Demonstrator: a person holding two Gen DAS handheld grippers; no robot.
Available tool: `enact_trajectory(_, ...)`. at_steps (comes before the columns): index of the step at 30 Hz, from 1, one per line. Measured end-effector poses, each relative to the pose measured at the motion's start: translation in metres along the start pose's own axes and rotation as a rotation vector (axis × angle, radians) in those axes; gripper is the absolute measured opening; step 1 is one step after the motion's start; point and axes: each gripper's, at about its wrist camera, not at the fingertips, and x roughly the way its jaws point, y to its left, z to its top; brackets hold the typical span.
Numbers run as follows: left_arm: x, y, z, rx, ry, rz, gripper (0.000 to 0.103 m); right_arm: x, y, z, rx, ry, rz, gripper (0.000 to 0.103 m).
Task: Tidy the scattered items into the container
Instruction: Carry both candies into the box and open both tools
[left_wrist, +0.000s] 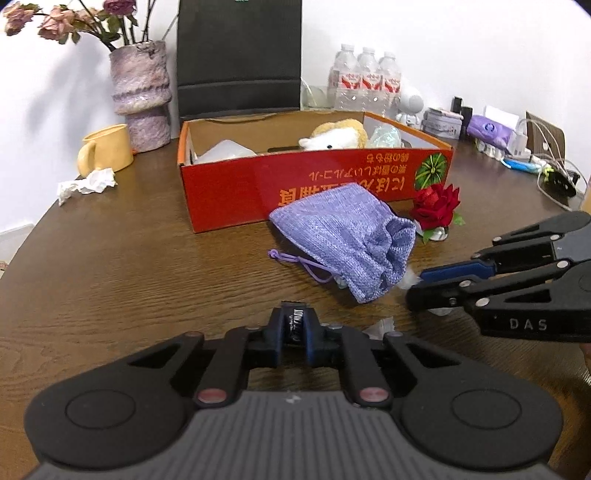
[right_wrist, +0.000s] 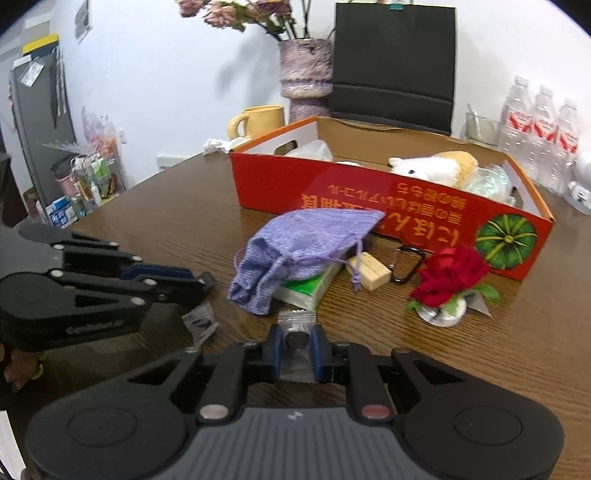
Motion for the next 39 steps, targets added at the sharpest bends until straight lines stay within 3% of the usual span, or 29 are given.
enact_trajectory(8,-0.031,0.008,0.012,-0.050,-0.094,0.024,0.012,-0.027,-0.019,0.001,0.067,-0.059,-0.060,0.015)
enact_trajectory(14,-0.053,0.010,0.044,-0.042,-0.219,0.041,0.012,-0.059,-0.037,0.028,0.101,-0.179,-0.118,0.015)
enact_trajectory(18,-0.052,0.007,0.058,-0.065,-0.259,0.037,0.012,-0.064,-0.042,0.044,0.096,-0.223,-0.144,0.015)
enact_trajectory(25,-0.038,0.006,0.074,-0.090,-0.265,0.024,0.012,-0.056,-0.046,0.059,0.092,-0.227,-0.138,0.015)
enact_trajectory(31,-0.007,0.017,0.119,-0.108,-0.250,0.038,0.012,-0.035,-0.064,0.096,0.069,-0.218,-0.160,0.015)
enact_trajectory(39,0.072,0.027,0.178,-0.114,-0.121,0.067,0.012,0.038,-0.101,0.157,0.076,-0.081,-0.162,0.015)
